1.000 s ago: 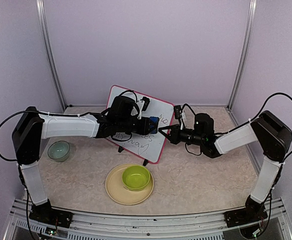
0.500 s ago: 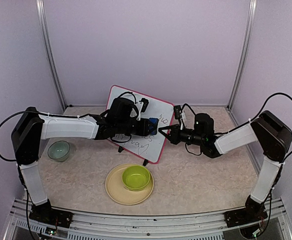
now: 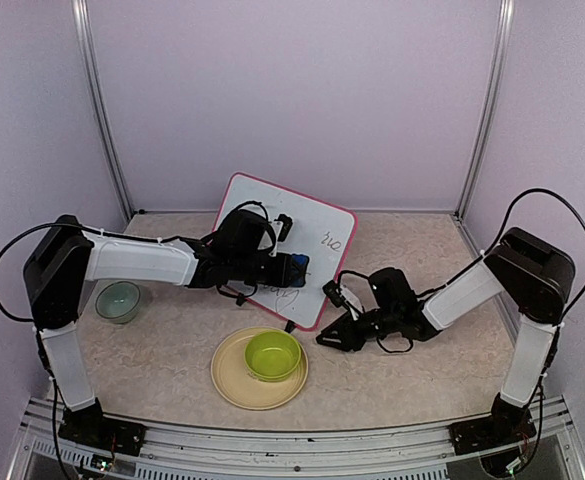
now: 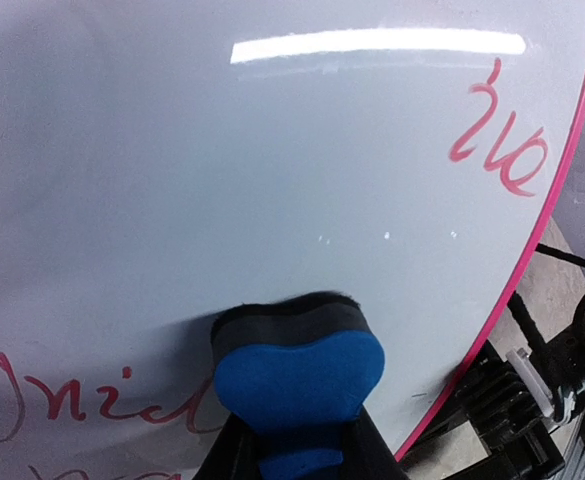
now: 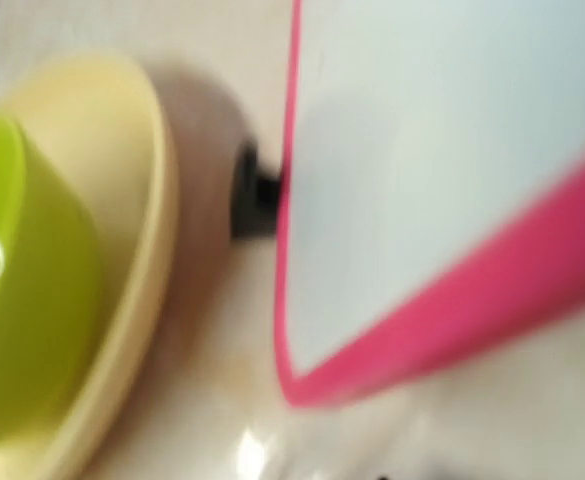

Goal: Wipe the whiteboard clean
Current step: Erase the center of the whiteboard.

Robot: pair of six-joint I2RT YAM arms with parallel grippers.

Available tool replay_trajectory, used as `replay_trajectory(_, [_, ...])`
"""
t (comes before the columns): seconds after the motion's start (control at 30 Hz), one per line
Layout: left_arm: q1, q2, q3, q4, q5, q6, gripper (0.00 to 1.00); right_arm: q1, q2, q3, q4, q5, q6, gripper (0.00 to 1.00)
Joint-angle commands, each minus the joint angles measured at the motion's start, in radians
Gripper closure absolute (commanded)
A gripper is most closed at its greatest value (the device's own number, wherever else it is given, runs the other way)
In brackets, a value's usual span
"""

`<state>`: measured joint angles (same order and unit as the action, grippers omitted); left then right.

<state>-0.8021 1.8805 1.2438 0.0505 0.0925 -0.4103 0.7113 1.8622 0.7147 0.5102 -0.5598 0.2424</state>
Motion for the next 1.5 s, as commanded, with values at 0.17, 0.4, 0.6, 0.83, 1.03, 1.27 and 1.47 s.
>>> replay_trajectory(0.17, [0.004, 0.019, -0.028, -0.037, -0.027, -0.004, 0.95, -0.023, -0.053, -0.034, -0.068, -0.039, -0.003, 0.58])
replay_trajectory(0.4, [0.006, 0.008, -0.033, -0.038, -0.03, 0.004, 0.95, -0.036, -0.259, -0.055, -0.173, 0.036, 0.048, 0.34])
replay_trajectory(0.6, [0.006, -0.007, -0.041, -0.02, -0.023, 0.002, 0.95, -0.079, -0.467, -0.004, -0.308, 0.112, 0.044, 0.21])
replay_trajectory(0.83, [0.004, -0.019, -0.048, -0.012, -0.018, 0.001, 0.95, -0.2, -0.522, 0.117, -0.416, 0.12, 0.048, 0.2])
replay_trajectory(1.03, [0.004, -0.034, -0.05, -0.013, -0.022, -0.001, 0.95, -0.317, -0.481, 0.22, -0.395, 0.063, 0.072, 0.2])
replay_trajectory(1.27, [0.002, -0.028, -0.015, -0.035, -0.033, -0.004, 0.95, -0.359, -0.314, 0.369, -0.281, -0.066, 0.138, 0.2])
replay_trajectory(1.47, [-0.002, -0.035, 0.074, -0.103, -0.074, 0.022, 0.95, -0.358, -0.178, 0.482, -0.222, -0.165, 0.183, 0.27])
